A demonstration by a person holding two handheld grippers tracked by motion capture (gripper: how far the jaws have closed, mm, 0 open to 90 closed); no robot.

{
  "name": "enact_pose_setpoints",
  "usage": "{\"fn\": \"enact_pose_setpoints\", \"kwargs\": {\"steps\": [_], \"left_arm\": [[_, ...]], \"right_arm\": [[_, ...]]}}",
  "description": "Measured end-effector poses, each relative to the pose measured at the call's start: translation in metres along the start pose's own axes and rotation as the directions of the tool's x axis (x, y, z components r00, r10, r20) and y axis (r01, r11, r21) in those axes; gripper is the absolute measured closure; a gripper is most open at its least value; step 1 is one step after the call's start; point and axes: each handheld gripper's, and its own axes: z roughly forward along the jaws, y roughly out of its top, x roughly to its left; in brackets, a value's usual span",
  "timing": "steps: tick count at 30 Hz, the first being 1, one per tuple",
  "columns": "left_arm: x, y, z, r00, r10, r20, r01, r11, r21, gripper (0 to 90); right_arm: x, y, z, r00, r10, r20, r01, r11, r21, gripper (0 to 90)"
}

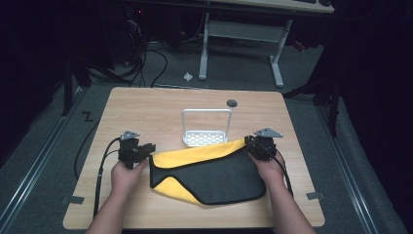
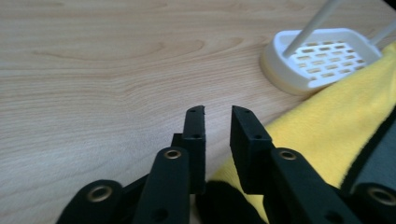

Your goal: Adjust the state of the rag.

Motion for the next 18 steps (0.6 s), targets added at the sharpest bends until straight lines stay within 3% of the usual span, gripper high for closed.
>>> {"fn": "enact_pose_setpoints", "kwargs": {"steps": [3,5,6,8,10,11,12,15,18], "left_arm": [[-0.017,-0.015,-0.029,0.9989,0.011,0.046,-0.008,0.9985,-0.053,62.7],[-0.031,-0.03,-0.037,0.9957,0.039,0.084,-0.036,0.9986,-0.039,67.7],[-0.037,-0.037,-0.035,0.9945,0.055,0.089,-0.055,0.9985,-0.004,72.9],[-0.043,-0.047,-0.025,0.9951,0.08,0.058,-0.085,0.9933,0.078,82.4],[-0.039,-0.051,-0.014,0.997,0.047,0.062,-0.054,0.9914,0.119,89.4],[-0.038,-0.051,-0.01,0.9969,0.055,0.057,-0.062,0.9891,0.134,89.8],[-0.038,-0.051,-0.005,0.9962,0.059,0.065,-0.068,0.9858,0.154,89.8],[-0.038,-0.05,0.0,0.992,0.019,0.125,-0.039,0.9859,0.163,89.8],[-0.044,-0.053,-0.004,0.9862,0.033,0.162,-0.063,0.9811,0.183,89.8]], "right_arm": [[-0.002,0.0,-0.019,1.0,-0.006,0.004,0.006,0.999,-0.031,64.1],[0.0,-0.005,-0.036,0.9993,-0.038,0.001,0.038,0.998,-0.056,68.0],[0.001,-0.01,-0.043,0.9987,-0.05,-0.011,0.05,0.997,-0.062,73.2],[0.005,-0.025,-0.045,0.9962,-0.076,-0.043,0.075,0.997,-0.02,83.5],[0.011,-0.042,-0.039,0.9924,-0.106,-0.063,0.109,0.993,0.051,88.6],[0.014,-0.048,-0.035,0.991,-0.116,-0.066,0.121,0.99,0.072,89.0],[0.015,-0.052,-0.033,0.9905,-0.118,-0.072,0.124,0.989,0.086,88.9],[0.019,-0.059,-0.025,0.9874,-0.137,-0.079,0.147,0.981,0.131,88.8],[0.02,-0.062,-0.023,0.9867,-0.145,-0.073,0.154,0.978,0.141,88.8]]}}
